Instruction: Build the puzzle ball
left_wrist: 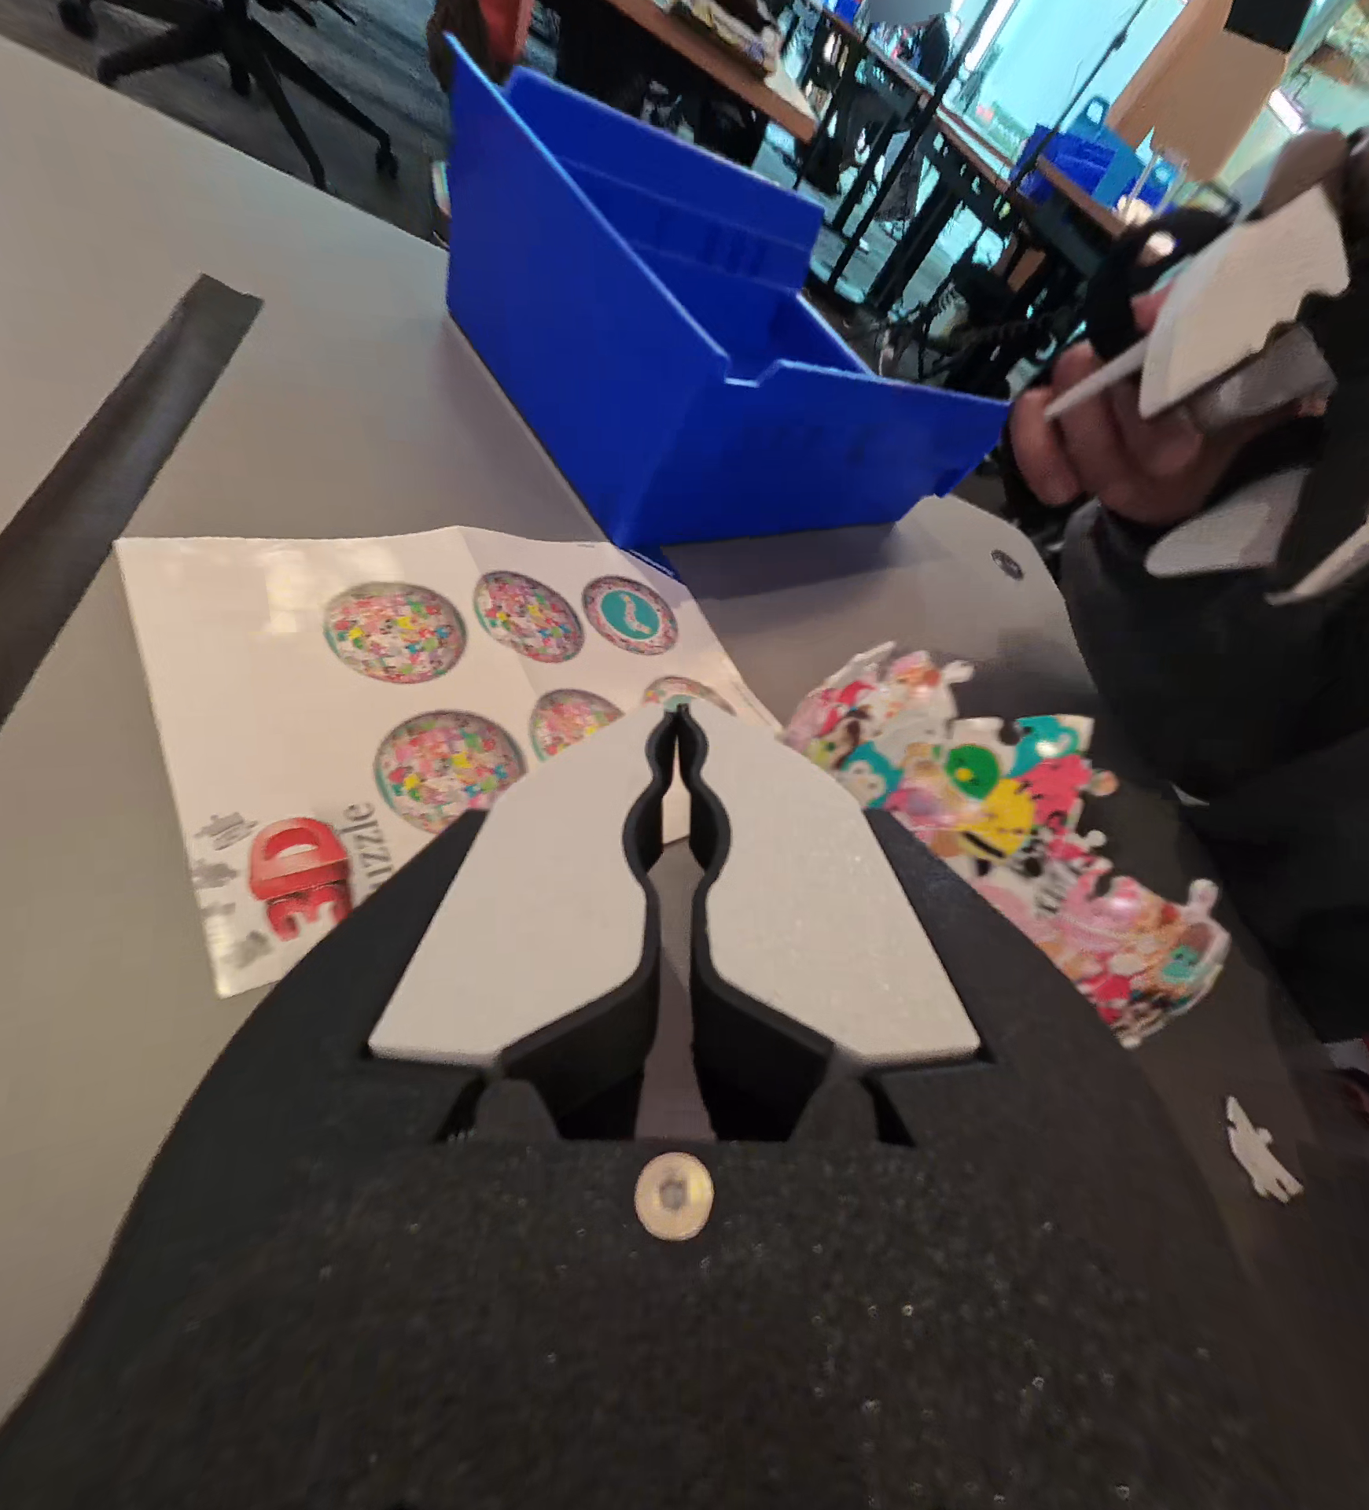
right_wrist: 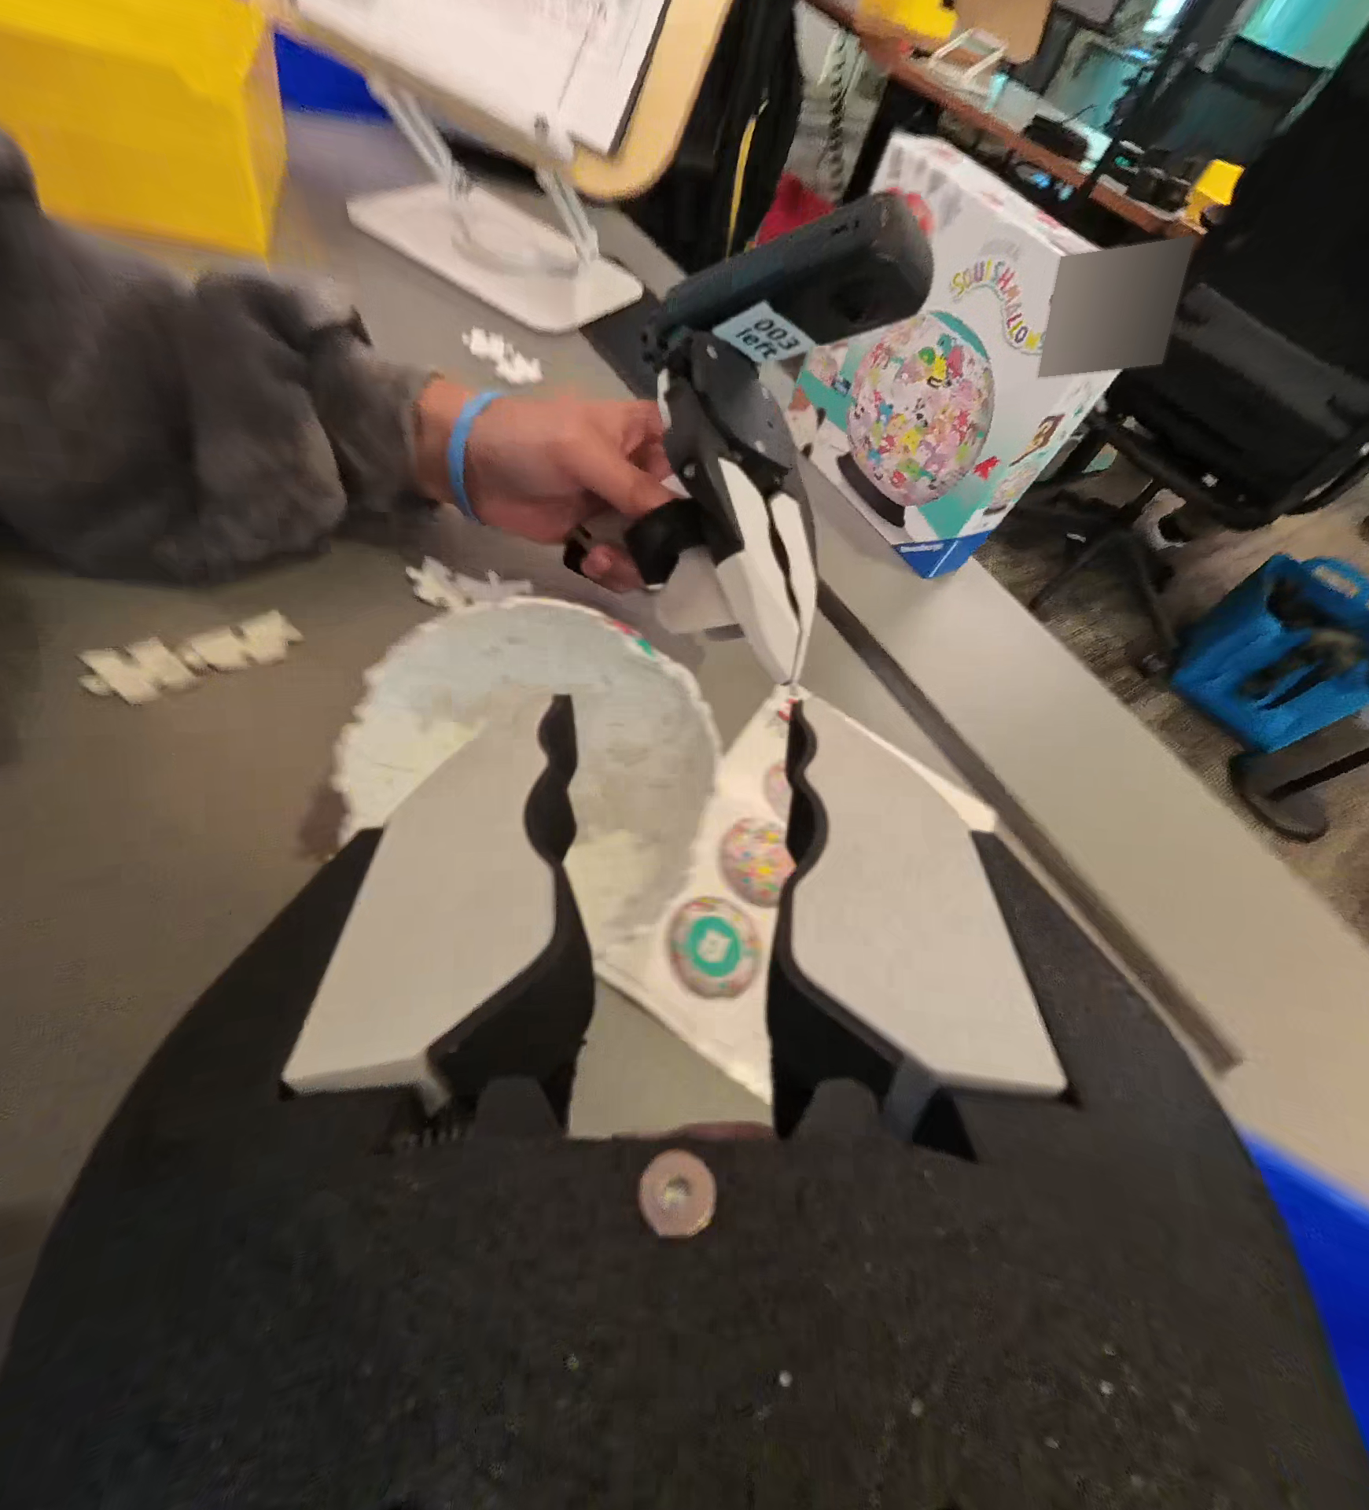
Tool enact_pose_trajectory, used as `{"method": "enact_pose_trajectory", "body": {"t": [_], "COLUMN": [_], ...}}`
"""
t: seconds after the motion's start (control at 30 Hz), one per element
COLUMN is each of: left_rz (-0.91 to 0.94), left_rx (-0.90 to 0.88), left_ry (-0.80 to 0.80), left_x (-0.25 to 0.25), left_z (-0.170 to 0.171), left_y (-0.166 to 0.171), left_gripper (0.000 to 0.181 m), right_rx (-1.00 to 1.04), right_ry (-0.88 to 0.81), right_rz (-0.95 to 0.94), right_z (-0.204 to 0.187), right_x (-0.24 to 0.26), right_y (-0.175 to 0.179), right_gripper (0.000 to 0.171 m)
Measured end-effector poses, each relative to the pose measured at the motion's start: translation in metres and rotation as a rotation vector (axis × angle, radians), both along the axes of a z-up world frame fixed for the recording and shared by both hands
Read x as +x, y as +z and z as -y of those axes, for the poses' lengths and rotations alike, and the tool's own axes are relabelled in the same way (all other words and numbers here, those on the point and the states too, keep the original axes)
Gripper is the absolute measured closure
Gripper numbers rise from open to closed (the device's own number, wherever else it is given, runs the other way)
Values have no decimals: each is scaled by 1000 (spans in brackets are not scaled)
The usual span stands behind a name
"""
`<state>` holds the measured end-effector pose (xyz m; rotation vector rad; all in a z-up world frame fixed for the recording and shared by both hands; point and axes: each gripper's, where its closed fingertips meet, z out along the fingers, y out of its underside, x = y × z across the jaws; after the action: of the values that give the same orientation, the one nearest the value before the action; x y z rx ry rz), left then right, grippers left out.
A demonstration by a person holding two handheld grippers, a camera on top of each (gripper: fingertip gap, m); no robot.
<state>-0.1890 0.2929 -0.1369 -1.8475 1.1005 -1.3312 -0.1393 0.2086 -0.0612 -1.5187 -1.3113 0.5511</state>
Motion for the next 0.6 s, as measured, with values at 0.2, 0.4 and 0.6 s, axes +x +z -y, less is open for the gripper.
{"method": "enact_pose_trajectory", "body": {"t": [0.2,0.4,0.6], "left_rz": [175,108,96], "left_rx": [-91,-9,-1], "left_ry": [29,7,-21], "left_x": [-6,-1,1], "left_z": [-13,-5,1], "left_y": [0,-5,-7], "left_gripper": [181,181,181], "right_rx": [129,161,78], "right_ry": [197,222,267], "right_rz": [245,350,359], "right_z": [-29,-37,-38], "right_x": [-27,-36,-40], "right_y": [-32,-66,-62], "right_gripper": [132,137,146]}}
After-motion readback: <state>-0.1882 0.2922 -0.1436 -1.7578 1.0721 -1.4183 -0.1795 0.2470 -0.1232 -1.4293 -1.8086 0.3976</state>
